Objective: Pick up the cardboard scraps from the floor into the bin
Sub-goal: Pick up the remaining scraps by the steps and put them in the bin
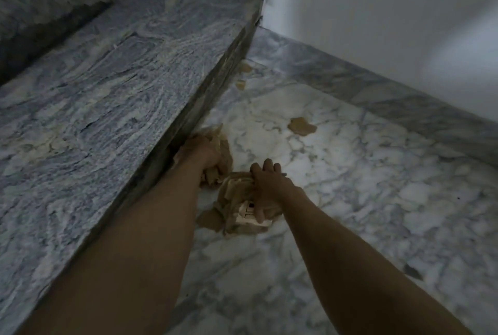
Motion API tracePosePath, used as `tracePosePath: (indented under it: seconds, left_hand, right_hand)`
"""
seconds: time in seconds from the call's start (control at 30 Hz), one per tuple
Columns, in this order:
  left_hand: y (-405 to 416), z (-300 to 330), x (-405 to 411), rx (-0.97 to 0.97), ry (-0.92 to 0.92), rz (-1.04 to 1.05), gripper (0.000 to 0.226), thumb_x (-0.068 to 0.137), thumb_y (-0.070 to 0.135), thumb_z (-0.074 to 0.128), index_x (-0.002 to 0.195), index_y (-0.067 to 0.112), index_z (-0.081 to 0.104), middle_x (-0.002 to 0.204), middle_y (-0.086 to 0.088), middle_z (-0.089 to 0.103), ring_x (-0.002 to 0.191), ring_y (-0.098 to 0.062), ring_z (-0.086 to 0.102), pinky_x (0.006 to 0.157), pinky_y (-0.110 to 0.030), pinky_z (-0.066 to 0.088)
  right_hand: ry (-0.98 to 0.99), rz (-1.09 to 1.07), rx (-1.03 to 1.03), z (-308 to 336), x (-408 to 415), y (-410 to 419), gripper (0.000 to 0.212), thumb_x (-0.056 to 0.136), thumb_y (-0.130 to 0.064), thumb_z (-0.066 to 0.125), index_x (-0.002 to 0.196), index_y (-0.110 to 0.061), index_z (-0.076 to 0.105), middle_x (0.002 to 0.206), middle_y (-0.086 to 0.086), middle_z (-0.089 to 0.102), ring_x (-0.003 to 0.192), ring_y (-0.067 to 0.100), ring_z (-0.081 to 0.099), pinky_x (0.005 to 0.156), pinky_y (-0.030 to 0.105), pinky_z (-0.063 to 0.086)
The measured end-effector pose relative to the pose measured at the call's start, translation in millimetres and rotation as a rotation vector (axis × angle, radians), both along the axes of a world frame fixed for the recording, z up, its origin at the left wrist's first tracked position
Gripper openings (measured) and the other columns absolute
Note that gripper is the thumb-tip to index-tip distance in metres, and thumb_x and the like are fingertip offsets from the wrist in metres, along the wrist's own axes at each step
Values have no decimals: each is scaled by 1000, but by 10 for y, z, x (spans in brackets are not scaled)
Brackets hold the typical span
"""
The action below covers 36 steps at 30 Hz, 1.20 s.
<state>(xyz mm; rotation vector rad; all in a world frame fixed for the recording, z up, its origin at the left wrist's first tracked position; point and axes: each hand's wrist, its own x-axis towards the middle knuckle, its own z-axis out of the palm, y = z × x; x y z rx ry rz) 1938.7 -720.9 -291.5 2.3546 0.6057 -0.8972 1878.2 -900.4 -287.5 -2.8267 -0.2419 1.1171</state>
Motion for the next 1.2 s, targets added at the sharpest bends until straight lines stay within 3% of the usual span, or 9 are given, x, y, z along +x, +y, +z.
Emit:
tracePosePath:
  seconds: [0.1, 0.2, 0.33, 0.47, 0.6, 0.7, 0.8, 0.9, 1.2]
  left_hand:
    - [-48, 71, 35, 40, -29, 3, 122, 46, 36, 95, 150, 8, 39, 146, -16, 50, 116, -40, 61, 86, -49, 60]
    - [-107, 66, 14, 126, -94, -62, 121, 74, 35, 86, 161, 15, 6, 166, -12, 17, 143, -37, 37, 105, -48, 48]
    - [-117, -17, -88, 190, -230, -45, 93, 90, 47, 65, 160, 18, 11, 152, -16, 43, 131, -40, 50, 100, -50, 49]
    - [-3, -99, -236, 131, -287, -9, 101, 86, 52, 69, 159, 13, 10, 147, -16, 49, 127, -38, 55, 96, -44, 50]
    - [188, -62, -272, -93, -227, 93, 123, 73, 39, 85, 161, 13, 3, 158, -13, 37, 137, -34, 45, 94, -39, 48]
    - [238, -67, -268, -163, -217, 116, 139, 64, 33, 92, 160, 13, -7, 164, -11, 26, 143, -34, 38, 94, -38, 49]
    - [243, -79, -269, -176, -211, 110, 142, 67, 30, 92, 159, 15, -14, 167, -10, 17, 147, -36, 31, 94, -39, 48]
    - [255, -84, -278, -198, -229, 121, 139, 69, 26, 90, 159, 14, -14, 167, -10, 15, 148, -36, 29, 92, -39, 47]
    - [221, -42, -346, -246, -247, 185, 139, 67, 19, 89, 159, 15, -15, 168, -10, 11, 148, -36, 28, 98, -41, 46]
  right_hand:
    - [-30, 30, 1, 37, 22, -12, 100, 46, -28, 95, 127, -14, 37, 129, 5, 40, 122, 30, 40, 82, 43, 46]
    - [-18, -46, 74, 0, -10, -71, 96, 49, -29, 92, 122, -20, 31, 103, 1, 57, 101, 27, 60, 71, 36, 49]
    - [-19, -217, 220, -79, -122, -212, 87, 48, -32, 91, 113, -24, 35, 104, 0, 61, 97, 25, 61, 83, 39, 53]
    - [-28, -381, 435, 14, -71, -275, 74, 46, -25, 92, 110, -22, 54, 105, -6, 62, 99, 19, 61, 80, 32, 52]
    - [4, -72, 314, 165, -170, -10, 74, 48, -34, 87, 114, -23, 55, 102, -7, 61, 91, 17, 61, 72, 27, 53]
    - [97, 263, 162, 109, -340, 431, 86, 63, -30, 86, 137, -18, 45, 115, 4, 63, 102, 25, 63, 84, 37, 56]
    - [127, 233, 212, 65, -330, 718, 86, 78, -27, 79, 150, -17, 31, 137, 10, 55, 126, 31, 54, 100, 42, 44]
    - [140, 145, 200, -12, -317, 846, 81, 88, -29, 70, 154, -20, 24, 146, 12, 46, 127, 33, 51, 101, 43, 45]
    - [-2, 269, 29, 54, -434, 863, 113, 56, -27, 88, 152, -18, 29, 156, 11, 18, 133, 34, 34, 86, 45, 50]
